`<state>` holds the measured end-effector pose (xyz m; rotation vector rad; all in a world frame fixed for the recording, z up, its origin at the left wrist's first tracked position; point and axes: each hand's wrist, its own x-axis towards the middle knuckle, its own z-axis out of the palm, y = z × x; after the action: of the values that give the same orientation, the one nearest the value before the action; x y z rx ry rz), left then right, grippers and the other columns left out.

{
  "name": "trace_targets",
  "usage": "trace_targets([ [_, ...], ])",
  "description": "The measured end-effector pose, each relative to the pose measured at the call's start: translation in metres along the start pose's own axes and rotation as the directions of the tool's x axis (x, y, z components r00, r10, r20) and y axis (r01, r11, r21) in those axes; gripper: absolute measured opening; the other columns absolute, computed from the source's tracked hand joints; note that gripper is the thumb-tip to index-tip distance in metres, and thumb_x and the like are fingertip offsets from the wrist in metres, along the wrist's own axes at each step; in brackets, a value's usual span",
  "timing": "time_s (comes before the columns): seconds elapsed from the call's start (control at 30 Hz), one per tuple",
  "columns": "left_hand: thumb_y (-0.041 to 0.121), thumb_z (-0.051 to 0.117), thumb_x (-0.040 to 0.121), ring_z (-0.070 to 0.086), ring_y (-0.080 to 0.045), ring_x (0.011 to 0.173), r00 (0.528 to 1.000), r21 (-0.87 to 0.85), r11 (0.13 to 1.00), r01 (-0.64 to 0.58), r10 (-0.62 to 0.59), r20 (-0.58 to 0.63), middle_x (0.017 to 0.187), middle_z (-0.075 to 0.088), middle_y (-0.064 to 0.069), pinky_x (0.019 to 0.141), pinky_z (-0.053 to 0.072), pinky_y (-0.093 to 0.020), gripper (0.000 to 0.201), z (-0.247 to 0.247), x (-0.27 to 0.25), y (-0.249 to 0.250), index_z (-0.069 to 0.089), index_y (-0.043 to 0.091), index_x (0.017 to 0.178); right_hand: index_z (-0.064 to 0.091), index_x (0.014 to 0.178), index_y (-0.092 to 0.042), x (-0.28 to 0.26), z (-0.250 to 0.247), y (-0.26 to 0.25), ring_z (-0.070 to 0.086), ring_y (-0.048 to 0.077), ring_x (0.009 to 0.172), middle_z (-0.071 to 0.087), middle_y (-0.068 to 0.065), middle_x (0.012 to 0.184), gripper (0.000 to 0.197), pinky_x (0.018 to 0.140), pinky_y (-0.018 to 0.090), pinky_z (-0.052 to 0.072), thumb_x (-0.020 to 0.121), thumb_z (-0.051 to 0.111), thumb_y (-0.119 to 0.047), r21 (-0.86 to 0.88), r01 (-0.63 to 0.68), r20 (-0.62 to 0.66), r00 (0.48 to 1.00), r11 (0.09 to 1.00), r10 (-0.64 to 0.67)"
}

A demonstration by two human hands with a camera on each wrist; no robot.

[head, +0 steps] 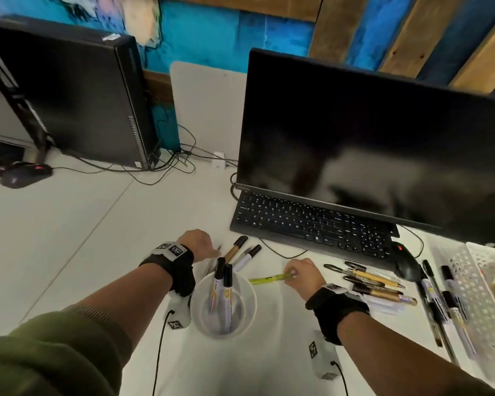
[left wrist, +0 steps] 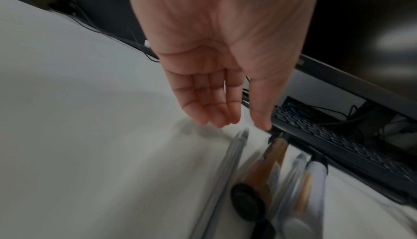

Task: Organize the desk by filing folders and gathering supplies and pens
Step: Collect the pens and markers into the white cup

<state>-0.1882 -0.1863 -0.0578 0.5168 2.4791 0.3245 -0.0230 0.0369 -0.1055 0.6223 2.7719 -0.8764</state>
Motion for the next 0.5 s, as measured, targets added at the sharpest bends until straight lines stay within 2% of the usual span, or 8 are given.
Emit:
trace_targets([
  [0.03,0.048,0.06,0.084,0.061,-0.024,0.1,1.0,0.056,0.998,-0.005,0.004,0.015,0.109,0.066,-0.009,0.088,0.049,-0.032,0.048,0.001,0.002,0.003,0.066,0.005,0.104,0.052,0.073,-0.028,-0.002,0.0,0.001,0.04,0.01,0.078,0.059,0.011,0.096,0.026,0.064,0.006,0.029,0.08,0.064,-0.006,0.005,-0.007,-0.002,1.0,1.0,0.007],
  [0.1,0.052,0.06,0.082,0.06,-0.025,0.104,1.0,0.122,0.992,-0.013,0.011,0.019,0.11,0.067,-0.01,0.089,0.049,-0.033,0.053,0.004,0.007,0.006,0.066,0.005,0.104,0.054,0.075,-0.025,-0.005,-0.002,0.003,0.042,0.013,0.084,0.057,0.006,0.089,0.021,0.064,0.003,0.03,0.079,0.066,-0.008,0.038,-0.01,-0.004,1.0,0.999,0.01],
  [0.17,0.051,0.062,0.081,0.061,-0.026,0.104,1.0,0.133,0.991,-0.014,0.011,0.022,0.109,0.067,-0.011,0.087,0.05,-0.033,0.052,0.005,0.011,0.008,0.066,0.004,0.104,0.052,0.067,-0.029,-0.008,-0.004,0.003,0.046,0.014,0.079,0.054,0.0,0.08,0.029,0.063,0.003,0.032,0.077,0.069,-0.007,0.119,-0.021,-0.006,1.0,0.993,0.022],
  [0.23,0.046,0.064,0.081,0.062,-0.026,0.103,0.999,0.146,0.989,-0.014,0.009,0.036,0.107,0.068,-0.011,0.085,0.05,-0.032,0.049,0.005,0.011,0.01,0.067,0.004,0.104,0.052,0.061,-0.029,-0.012,-0.006,0.001,0.046,0.012,0.068,0.052,-0.005,0.067,0.036,0.06,0.008,0.033,0.075,0.069,-0.001,0.267,-0.046,-0.03,0.998,0.963,0.056],
  [0.33,0.034,0.06,0.085,0.064,-0.027,0.1,0.999,0.206,0.978,-0.02,0.01,0.047,0.106,0.069,-0.012,0.081,0.05,-0.03,0.035,0.006,0.01,0.011,0.068,0.003,0.099,0.057,0.066,-0.02,-0.018,-0.012,-0.006,0.044,0.009,0.06,0.051,-0.004,0.062,0.028,0.055,0.017,0.037,0.078,0.067,0.003,0.498,-0.118,-0.012,0.99,0.859,0.143],
  [0.43,0.024,0.056,0.085,0.064,-0.027,0.099,0.999,0.228,0.974,0.001,-0.008,0.031,0.106,0.068,-0.012,0.076,0.049,-0.028,0.019,0.009,0.01,0.007,0.064,0.007,0.085,0.058,0.073,-0.015,-0.023,-0.018,-0.016,0.05,0.013,0.067,0.056,0.001,0.072,0.023,0.058,0.022,0.044,0.08,0.064,0.006,0.7,-0.156,0.012,0.978,0.697,0.207],
  [0.5,0.024,0.057,0.085,0.064,-0.027,0.099,1.0,0.2,0.979,0.025,-0.027,0.007,0.107,0.068,-0.011,0.075,0.048,-0.027,0.017,0.008,0.009,0.005,0.063,0.008,0.086,0.059,0.074,-0.013,-0.025,-0.022,-0.023,0.053,0.015,0.07,0.059,0.004,0.075,0.024,0.06,0.024,0.046,0.079,0.063,0.01,0.804,-0.135,-0.001,0.974,0.58,0.228],
])
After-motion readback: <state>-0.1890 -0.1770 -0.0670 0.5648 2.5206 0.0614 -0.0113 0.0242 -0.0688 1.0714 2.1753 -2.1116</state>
